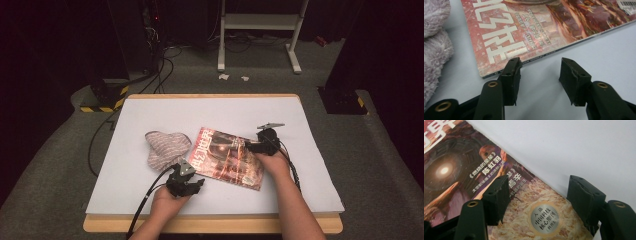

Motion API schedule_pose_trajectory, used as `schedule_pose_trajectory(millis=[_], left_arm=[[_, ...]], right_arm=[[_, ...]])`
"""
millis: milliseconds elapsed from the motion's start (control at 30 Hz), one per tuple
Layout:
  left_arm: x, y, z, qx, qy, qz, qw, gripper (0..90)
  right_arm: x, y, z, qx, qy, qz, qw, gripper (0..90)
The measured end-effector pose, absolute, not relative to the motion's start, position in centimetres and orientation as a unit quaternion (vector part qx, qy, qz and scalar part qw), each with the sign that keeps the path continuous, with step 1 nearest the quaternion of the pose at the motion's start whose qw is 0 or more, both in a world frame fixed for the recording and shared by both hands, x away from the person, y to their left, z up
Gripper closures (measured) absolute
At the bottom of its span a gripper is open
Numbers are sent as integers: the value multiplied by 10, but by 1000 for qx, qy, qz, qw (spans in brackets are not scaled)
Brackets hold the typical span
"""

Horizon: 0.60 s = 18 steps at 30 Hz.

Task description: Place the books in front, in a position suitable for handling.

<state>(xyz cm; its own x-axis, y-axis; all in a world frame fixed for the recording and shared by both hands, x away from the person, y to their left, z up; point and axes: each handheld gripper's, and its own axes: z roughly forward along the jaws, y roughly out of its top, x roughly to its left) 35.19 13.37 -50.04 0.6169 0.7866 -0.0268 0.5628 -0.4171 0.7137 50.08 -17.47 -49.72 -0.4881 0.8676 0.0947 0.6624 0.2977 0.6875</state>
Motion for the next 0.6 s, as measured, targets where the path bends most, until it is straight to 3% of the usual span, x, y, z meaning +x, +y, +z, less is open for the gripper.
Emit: schedule_pose_trajectory(millis=[600], left_arm=[[374,137,-499,810,437,159,358,568]], right_arm=[[390,-200,-498,476,790,352,161,415]])
